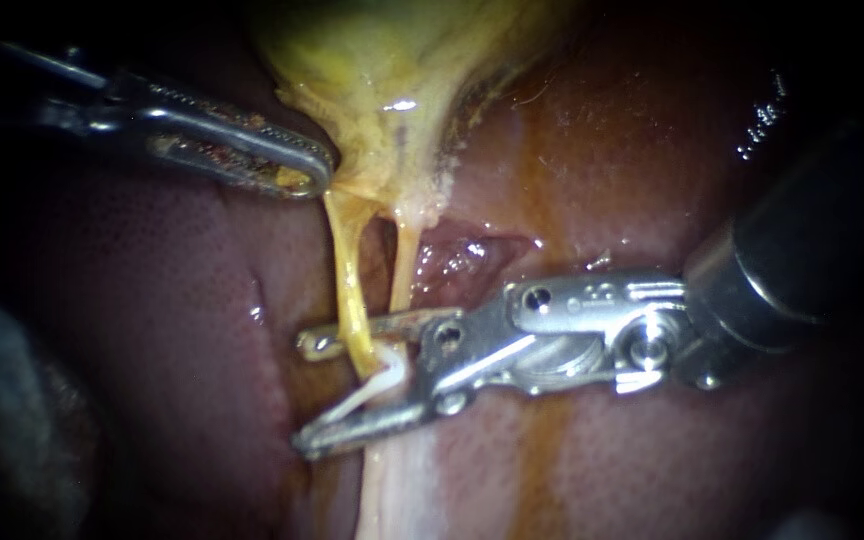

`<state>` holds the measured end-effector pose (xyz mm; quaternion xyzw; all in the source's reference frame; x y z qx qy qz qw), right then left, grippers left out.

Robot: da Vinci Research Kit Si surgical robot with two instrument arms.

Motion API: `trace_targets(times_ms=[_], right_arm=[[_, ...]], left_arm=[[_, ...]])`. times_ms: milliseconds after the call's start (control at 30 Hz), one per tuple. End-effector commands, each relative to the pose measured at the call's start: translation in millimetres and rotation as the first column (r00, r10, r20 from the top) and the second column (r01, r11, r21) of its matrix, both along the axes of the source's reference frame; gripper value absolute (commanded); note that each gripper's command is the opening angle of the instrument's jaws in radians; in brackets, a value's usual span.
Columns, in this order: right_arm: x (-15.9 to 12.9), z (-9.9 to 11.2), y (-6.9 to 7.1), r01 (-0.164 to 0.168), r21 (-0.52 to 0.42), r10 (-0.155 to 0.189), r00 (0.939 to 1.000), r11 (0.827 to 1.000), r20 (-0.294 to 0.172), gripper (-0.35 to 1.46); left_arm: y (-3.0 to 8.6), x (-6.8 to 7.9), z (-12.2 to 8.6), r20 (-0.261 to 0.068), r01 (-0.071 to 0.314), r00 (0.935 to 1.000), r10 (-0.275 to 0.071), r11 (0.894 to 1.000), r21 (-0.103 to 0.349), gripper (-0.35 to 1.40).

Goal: Clipping first clip left tube

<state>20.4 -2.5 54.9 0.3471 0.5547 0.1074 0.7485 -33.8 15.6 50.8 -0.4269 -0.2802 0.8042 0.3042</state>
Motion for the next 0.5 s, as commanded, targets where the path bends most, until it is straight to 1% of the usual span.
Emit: trace_targets(times_ms=[33,133,267,500], right_arm=[[-0.1,-0.3,0.2,-0.001,0.002,0.001,1.0000,1.000,0.000,0.46],[-0.2,-1.0,0.6,-0.003,0.007,0.003,1.0000,1.000,-0.003,0.45],[-0.3,-1.1,0.8,-0.005,0.024,0.005,1.0000,1.000,0.004,0.41],[-0.6,-1.0,1.0,-0.018,0.100,0.015,0.9992,0.995,0.037,0.23]], left_arm=[[0.0,0.0,0.0,0.001,-0.001,1.0000,0.001,1.000,0.000,-0.35],[0.0,0.0,0.0,0.001,-0.001,1.0000,0.001,1.000,0.000,-0.35],[0.0,0.0,0.0,0.001,-0.001,1.0000,0.001,1.000,0.000,-0.35],[0.0,0.0,0.0,0.001,-0.001,1.0000,0.001,1.000,0.000,-0.35]])
